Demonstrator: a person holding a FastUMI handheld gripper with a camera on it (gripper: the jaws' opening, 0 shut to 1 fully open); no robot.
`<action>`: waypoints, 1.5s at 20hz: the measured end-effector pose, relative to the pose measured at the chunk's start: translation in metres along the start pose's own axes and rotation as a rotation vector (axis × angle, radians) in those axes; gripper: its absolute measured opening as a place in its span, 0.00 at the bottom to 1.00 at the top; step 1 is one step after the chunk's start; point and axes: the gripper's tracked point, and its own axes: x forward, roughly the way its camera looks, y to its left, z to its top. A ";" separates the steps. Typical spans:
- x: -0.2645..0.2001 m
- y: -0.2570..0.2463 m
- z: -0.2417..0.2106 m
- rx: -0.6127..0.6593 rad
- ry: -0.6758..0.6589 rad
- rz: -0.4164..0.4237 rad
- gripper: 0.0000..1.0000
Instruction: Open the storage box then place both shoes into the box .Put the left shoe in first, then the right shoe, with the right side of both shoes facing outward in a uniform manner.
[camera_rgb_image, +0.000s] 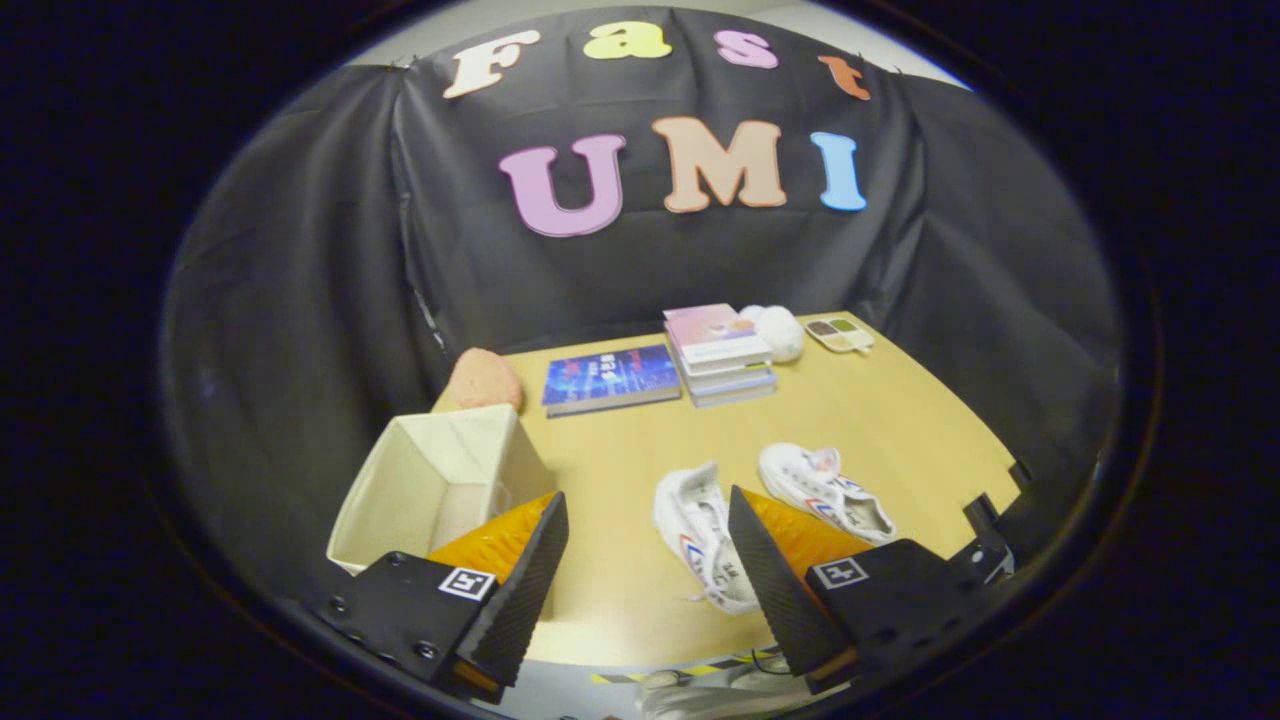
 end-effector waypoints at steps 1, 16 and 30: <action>0.005 -0.018 -0.011 -0.011 0.028 -0.024 0.99; 0.107 -0.111 -0.120 -0.245 0.314 0.019 0.95; 0.188 -0.111 -0.115 -0.192 0.312 0.086 0.92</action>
